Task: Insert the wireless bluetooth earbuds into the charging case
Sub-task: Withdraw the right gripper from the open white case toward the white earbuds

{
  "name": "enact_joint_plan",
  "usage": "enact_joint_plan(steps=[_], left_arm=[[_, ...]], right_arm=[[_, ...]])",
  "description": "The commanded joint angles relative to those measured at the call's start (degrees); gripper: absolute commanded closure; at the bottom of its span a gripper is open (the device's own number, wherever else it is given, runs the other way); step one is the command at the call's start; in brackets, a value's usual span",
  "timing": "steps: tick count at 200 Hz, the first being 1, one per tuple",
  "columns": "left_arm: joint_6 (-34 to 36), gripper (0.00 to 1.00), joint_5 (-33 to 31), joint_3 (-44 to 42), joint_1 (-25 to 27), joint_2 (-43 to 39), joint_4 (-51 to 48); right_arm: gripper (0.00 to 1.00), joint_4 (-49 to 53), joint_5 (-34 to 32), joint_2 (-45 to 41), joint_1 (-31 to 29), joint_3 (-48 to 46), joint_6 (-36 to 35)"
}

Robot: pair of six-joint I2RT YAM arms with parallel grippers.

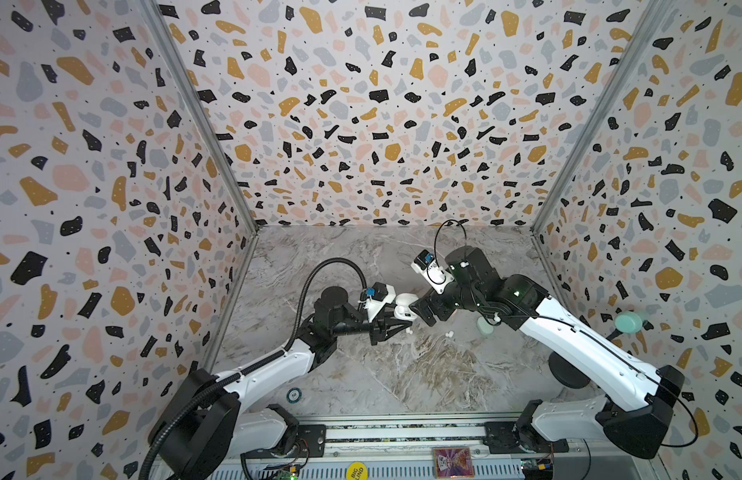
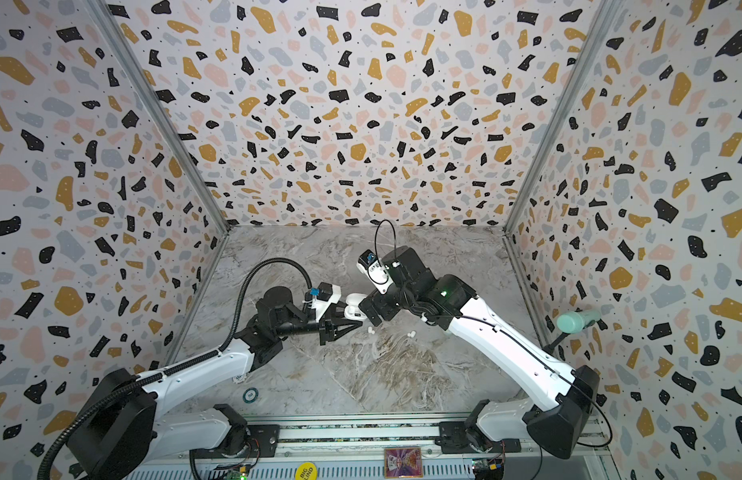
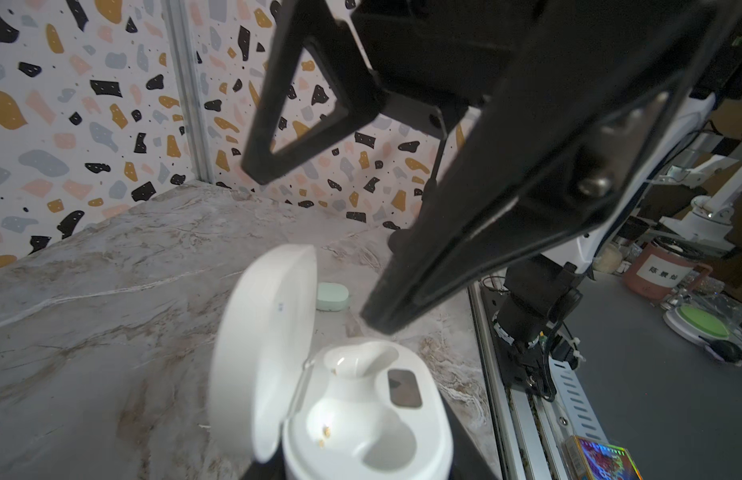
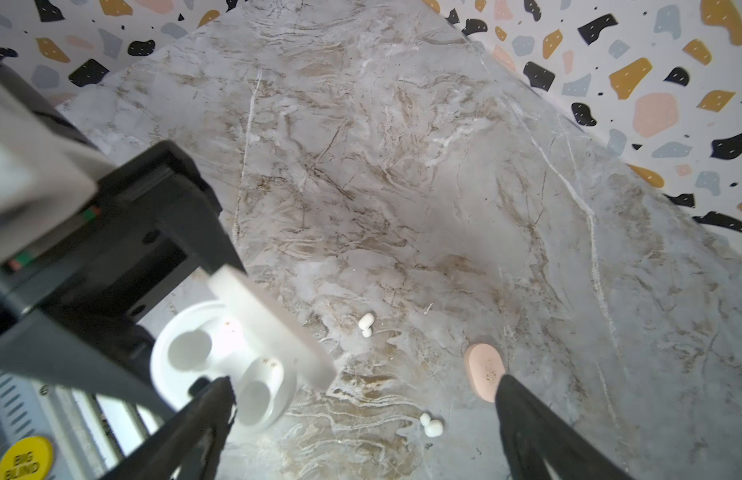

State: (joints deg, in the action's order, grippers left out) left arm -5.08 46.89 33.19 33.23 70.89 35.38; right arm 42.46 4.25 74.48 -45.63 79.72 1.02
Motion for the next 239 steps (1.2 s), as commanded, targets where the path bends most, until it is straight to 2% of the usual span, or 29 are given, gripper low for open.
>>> enact_joint_plan(steps=[1, 27, 58, 84, 119, 135, 184, 239], left_arm=[[-5.2, 0.68, -1.1, -1.7, -2.0, -0.5, 8.0], [-6.7, 0.68, -1.9, -2.4, -3.6, -1.2, 8.8], [-7.5, 0.68, -2.5, -3.0, -4.4, -1.6, 10.0], [-8.2, 0.68, -2.6, -3.2, -4.5, -1.4, 11.1], [-8.4, 0.68, -2.6, -3.6, -4.5, -1.5, 11.7], [-8.5, 0.68, -2.6, -3.8, -4.6, -1.6, 11.8], [-8.0, 0.68, -2.7, -4.0, -4.6, -2.0, 11.3], [-8.0, 0.68, -2.6, -3.9, -4.6, -1.8, 11.4]], right_arm=[[0.01, 4.0, 4.5, -4.0, 1.6, 0.3, 5.7], [0.01, 4.3, 6.7, -7.9, 5.8, -3.5, 11.6], [0.01, 1.8, 11.4, -11.3, 13.9, -11.8, 19.5], [0.0, 1.6, 8.2, -8.8, 18.5, -17.9, 27.2], [0.13, -7.4, 10.8, -3.3, 19.7, -25.6, 34.1], [0.17, -10.9, 11.5, 0.2, 19.7, -27.8, 35.5], [0.18, -17.4, 12.2, 9.2, 20.0, -30.4, 35.1], [0.19, -21.7, 12.7, 13.2, 21.0, -32.6, 34.8]])
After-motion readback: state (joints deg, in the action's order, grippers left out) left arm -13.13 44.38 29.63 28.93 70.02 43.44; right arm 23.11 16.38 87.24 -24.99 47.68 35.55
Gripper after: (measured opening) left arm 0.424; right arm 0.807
